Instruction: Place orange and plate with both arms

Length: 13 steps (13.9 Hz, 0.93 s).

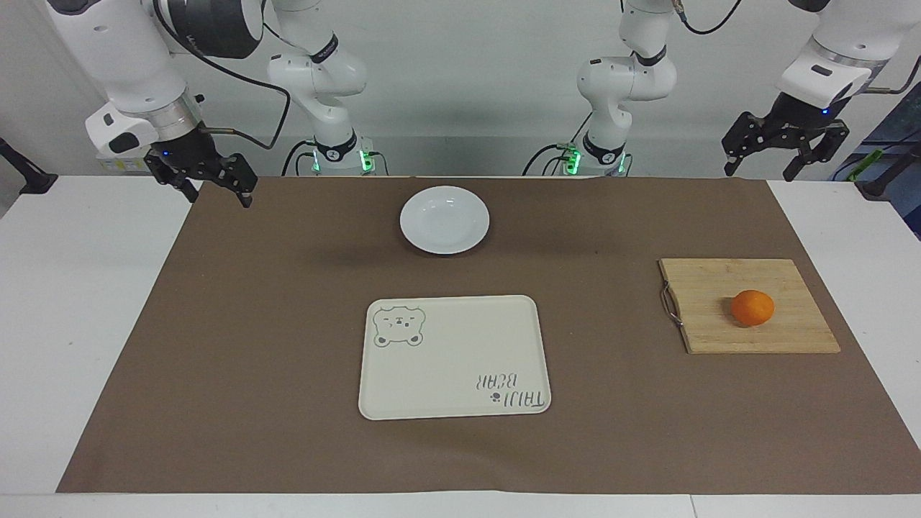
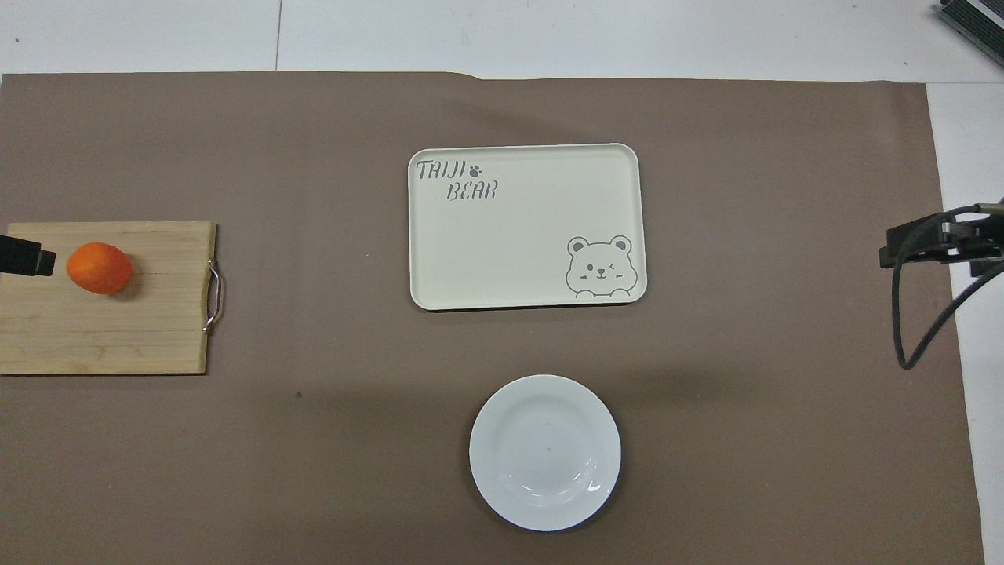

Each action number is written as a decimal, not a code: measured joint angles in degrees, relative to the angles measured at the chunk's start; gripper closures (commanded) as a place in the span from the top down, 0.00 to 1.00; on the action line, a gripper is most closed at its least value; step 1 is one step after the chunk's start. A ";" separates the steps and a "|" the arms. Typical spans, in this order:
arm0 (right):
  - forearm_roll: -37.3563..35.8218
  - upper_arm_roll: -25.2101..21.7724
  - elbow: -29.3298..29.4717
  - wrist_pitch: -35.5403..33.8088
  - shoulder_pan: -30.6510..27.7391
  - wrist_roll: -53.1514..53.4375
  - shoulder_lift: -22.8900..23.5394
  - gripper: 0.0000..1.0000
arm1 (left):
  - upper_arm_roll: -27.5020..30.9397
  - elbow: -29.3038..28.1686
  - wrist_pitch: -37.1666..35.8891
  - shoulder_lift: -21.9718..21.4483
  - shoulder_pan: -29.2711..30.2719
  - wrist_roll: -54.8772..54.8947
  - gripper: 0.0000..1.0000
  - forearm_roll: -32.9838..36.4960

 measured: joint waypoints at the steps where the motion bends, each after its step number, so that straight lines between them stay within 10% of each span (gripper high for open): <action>1: 0.00 0.00 0.00 0.00 0.00 0.00 0.00 1.00 | 0.01 -0.05 0.65 0.01 0.03 0.04 1.00 0.00; 13: 0.00 0.00 0.00 0.00 0.00 0.00 0.00 1.00 | 0.37 -13.59 22.69 6.54 7.24 13.63 1.00 -0.48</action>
